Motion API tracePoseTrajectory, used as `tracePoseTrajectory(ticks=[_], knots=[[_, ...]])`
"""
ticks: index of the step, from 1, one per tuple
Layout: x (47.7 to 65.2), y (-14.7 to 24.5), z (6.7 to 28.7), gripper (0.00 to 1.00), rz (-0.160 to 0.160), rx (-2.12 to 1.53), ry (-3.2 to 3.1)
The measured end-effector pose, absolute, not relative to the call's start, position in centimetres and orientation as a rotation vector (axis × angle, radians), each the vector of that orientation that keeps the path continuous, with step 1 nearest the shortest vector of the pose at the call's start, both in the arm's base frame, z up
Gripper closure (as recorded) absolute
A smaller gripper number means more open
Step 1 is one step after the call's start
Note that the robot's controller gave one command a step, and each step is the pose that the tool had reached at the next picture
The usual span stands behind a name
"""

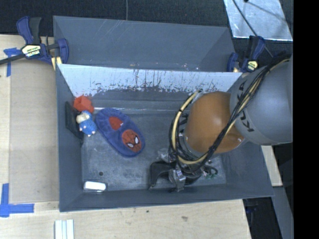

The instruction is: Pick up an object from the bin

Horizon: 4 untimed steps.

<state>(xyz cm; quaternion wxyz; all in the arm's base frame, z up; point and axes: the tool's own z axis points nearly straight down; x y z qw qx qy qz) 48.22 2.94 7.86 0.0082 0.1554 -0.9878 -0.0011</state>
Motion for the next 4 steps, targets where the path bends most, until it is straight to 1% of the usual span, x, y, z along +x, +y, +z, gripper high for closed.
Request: tracePoseTrajectory(ticks=[1, 2, 3, 4], knots=[[48.7, 3.2, 7.8, 0.00, -0.007, 0.494, -3.111], [48.3, 3.0, 7.7, 1.00, -0.004, 0.490, -3.095], [51.4, 3.4, 18.2, 1.00, 0.001, 0.381, -3.131], [51.2, 3.3, 17.7, 0.00, 0.000, 0.379, -3.122]])
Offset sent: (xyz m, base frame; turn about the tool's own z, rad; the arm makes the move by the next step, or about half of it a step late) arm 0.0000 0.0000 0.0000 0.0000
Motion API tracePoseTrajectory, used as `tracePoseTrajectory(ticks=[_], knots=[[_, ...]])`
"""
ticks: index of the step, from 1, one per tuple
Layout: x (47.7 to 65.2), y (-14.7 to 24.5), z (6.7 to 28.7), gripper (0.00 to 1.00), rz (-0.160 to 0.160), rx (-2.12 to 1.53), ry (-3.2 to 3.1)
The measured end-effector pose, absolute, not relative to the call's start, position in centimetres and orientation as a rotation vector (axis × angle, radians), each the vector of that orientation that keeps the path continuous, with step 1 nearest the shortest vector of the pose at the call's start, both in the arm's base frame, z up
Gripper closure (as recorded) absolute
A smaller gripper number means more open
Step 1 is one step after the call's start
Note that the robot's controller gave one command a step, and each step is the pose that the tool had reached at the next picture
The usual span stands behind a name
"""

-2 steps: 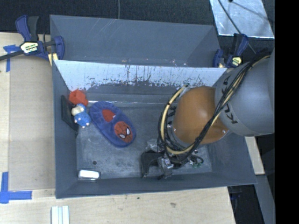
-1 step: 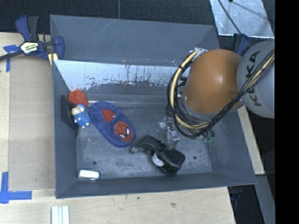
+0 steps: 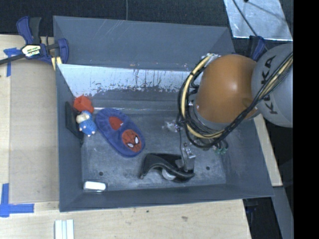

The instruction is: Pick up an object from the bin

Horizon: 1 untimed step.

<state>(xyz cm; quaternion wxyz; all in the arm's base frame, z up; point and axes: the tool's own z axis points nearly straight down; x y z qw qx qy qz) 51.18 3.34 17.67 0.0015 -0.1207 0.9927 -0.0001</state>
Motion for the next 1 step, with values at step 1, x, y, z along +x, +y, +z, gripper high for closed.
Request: tracePoseTrajectory(ticks=[1], knots=[[48.49, 2.59, 10.20, 0.00, 0.001, -0.572, 3.090]])
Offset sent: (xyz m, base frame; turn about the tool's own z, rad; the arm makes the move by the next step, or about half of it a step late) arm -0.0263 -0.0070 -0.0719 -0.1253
